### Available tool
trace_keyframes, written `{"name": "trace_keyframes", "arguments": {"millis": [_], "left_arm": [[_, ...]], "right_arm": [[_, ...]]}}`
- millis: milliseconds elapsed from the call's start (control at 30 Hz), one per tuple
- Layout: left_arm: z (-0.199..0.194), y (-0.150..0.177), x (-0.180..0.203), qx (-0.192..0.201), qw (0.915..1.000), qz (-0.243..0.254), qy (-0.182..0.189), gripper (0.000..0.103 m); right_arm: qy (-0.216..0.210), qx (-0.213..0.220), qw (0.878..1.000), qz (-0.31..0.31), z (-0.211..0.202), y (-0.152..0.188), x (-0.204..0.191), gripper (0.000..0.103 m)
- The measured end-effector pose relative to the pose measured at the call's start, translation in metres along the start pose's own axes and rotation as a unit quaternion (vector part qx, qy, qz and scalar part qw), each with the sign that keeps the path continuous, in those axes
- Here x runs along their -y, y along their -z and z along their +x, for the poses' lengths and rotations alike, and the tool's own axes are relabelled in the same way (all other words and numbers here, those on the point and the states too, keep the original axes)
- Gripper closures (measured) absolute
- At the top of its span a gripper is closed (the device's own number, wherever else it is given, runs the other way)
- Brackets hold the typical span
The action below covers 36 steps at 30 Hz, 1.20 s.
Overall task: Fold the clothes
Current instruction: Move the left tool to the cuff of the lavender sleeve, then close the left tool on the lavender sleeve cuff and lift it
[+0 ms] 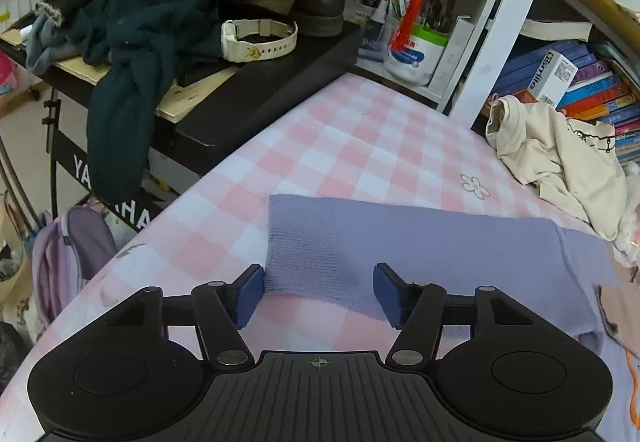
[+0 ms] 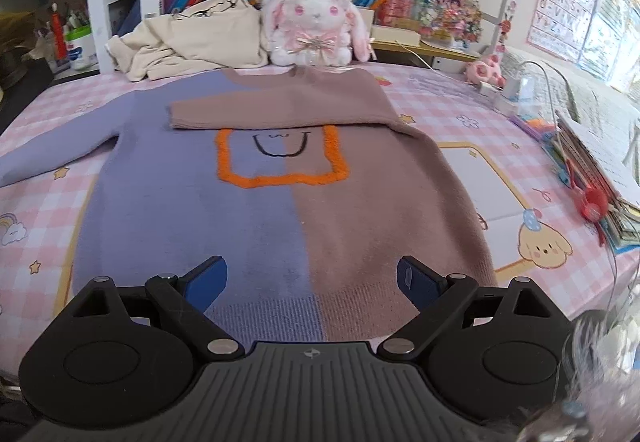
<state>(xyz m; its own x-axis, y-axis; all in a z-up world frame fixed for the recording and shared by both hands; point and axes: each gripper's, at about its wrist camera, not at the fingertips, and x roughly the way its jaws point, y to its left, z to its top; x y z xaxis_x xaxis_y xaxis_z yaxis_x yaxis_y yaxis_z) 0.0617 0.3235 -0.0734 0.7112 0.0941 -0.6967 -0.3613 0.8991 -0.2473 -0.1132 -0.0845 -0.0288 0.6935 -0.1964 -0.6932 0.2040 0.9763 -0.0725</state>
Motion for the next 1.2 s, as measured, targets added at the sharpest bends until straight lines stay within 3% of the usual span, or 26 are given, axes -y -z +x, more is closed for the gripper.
{"name": "trace_keyframes", "arguments": {"millis": [33,300,733,1100,1200], "left_arm": [[0.0,0.0,0.0,0.0,1.0,-0.006,0.003,0.049],[-0.001,-0.002,-0.005,-0.008,0.998,-0.054,0.033,0.049],[-0.003,0.001,-0.017,0.003,0.9968,-0.058,0.056,0.05],[0.017,-0.003,0.007,-0.04,0.9817,-0.118,0.144,0.051],[0.021,-0.005,0.009,-0.046,0.9791,-0.128,0.152,0.051]], "right_arm": [[0.002,-0.002,1.0,0.002,0.0,0.0,0.001,0.011],[-0.005,-0.007,1.0,-0.008,0.003,-0.001,-0.006,0.011],[-0.024,-0.016,0.998,-0.055,0.007,-0.005,-0.03,0.011],[0.001,-0.018,0.999,-0.035,0.006,-0.007,-0.023,0.011],[0.006,-0.019,0.999,-0.031,0.007,-0.008,-0.021,0.011]]}}
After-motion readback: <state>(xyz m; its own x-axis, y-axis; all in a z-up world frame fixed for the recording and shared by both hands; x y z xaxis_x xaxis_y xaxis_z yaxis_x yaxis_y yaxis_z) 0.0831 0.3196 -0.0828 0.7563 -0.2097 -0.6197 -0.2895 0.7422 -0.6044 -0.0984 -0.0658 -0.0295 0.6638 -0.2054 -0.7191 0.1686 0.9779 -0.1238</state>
